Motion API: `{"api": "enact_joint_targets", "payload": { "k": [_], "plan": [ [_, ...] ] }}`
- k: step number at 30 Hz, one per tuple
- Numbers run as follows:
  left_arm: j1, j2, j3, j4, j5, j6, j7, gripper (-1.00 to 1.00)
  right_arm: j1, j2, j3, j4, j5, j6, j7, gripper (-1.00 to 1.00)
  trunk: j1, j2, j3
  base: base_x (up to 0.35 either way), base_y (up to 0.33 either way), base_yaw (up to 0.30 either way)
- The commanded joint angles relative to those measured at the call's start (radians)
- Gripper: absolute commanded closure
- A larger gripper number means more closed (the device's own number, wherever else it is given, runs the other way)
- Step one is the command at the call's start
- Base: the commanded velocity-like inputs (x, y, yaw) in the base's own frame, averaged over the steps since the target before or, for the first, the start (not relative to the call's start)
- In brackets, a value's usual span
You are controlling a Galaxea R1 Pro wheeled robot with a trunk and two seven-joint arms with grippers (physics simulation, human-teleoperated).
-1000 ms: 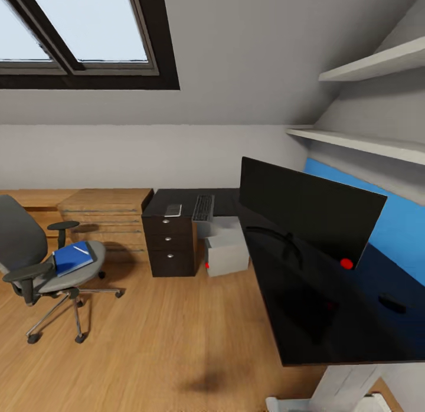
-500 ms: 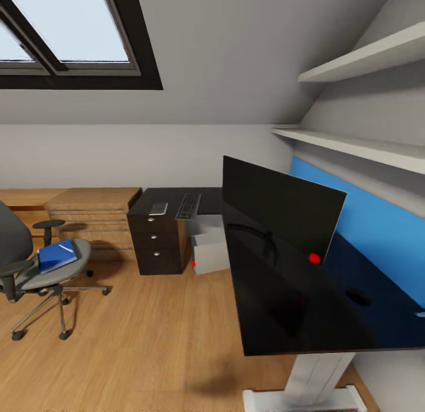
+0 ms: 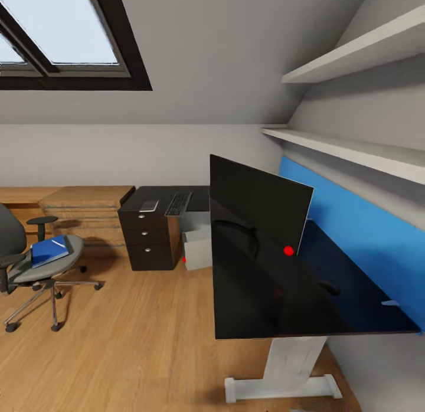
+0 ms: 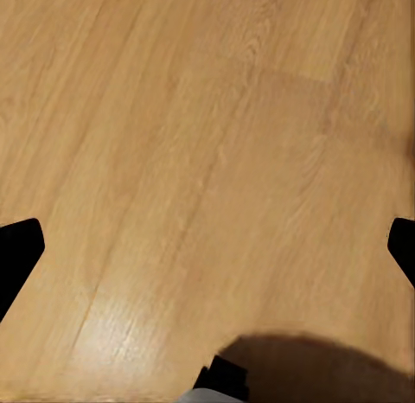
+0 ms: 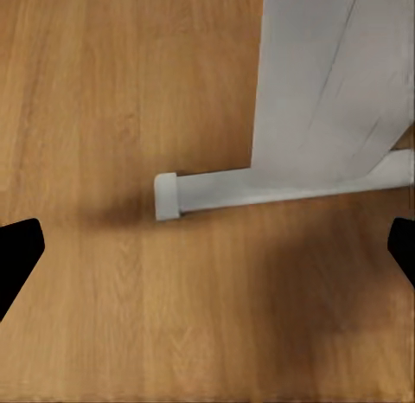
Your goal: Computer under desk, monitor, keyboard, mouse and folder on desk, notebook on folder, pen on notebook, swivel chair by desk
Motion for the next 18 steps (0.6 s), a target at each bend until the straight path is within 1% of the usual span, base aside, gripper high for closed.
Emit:
{"api": "enact_joint_targets", "payload": {
  "k": [1, 13, 18],
  "plan": [
    [-0.001, 0.001, -0.009, -0.001, 0.005, -0.002, 0.007, -1.00, -0.001, 0.000, 0.006, 0.001, -0.010, -0.003, 0.003, -1.00, 0.000, -0.001, -0.001, -0.269, -0.179, 0.000],
    [0.000, 0.001, -0.006, -0.001, 0.006, -0.002, 0.007, -1.00, 0.000, -0.002, 0.008, 0.002, -0.009, -0.005, -0.001, -1.00, 0.000, -0.001, -0.001, -0.280, -0.183, 0.000],
    [0.000, 0.001, -0.006, -0.001, 0.005, -0.002, 0.007, -1.00, 0.000, -0.002, 0.008, 0.002, -0.009, -0.005, -0.002, -1.00, 0.000, -0.001, -0.001, -0.109, -0.303, 0.000]
  ]
}}
